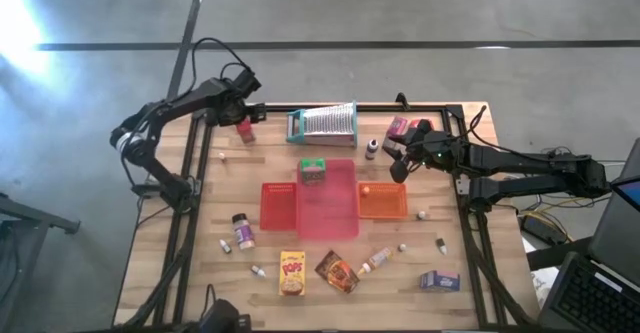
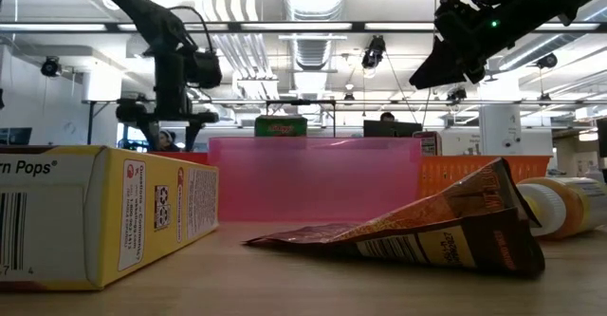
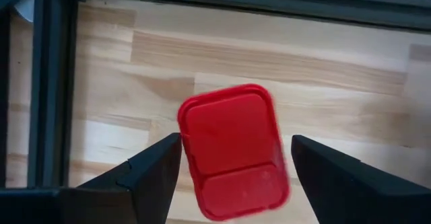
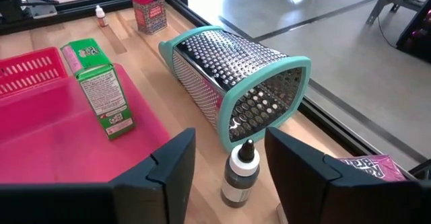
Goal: Pick & Place Kitchen Items
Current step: Put the red spice can into the red bin
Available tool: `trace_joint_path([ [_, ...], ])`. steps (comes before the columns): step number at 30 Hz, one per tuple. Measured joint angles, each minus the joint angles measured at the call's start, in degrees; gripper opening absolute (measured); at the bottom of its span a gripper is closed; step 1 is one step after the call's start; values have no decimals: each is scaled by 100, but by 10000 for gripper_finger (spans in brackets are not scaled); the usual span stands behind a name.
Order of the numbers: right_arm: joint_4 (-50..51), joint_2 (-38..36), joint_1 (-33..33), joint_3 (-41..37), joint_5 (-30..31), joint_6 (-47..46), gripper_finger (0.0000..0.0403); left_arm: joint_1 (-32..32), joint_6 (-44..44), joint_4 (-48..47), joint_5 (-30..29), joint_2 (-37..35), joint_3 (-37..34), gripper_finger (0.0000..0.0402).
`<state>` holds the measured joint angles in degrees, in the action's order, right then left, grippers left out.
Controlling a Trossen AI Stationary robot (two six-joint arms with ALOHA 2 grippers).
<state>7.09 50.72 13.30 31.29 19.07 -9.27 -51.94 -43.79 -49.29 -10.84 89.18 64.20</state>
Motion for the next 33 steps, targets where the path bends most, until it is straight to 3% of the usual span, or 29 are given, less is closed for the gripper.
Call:
trace_joint_path([
  [14, 11, 0, 0, 0, 2, 111, 144, -2, -3, 206, 28, 467, -13, 285],
  [33, 17, 0, 0, 0, 4, 135, 82, -2, 24, 237, 47, 477, -125, 284],
])
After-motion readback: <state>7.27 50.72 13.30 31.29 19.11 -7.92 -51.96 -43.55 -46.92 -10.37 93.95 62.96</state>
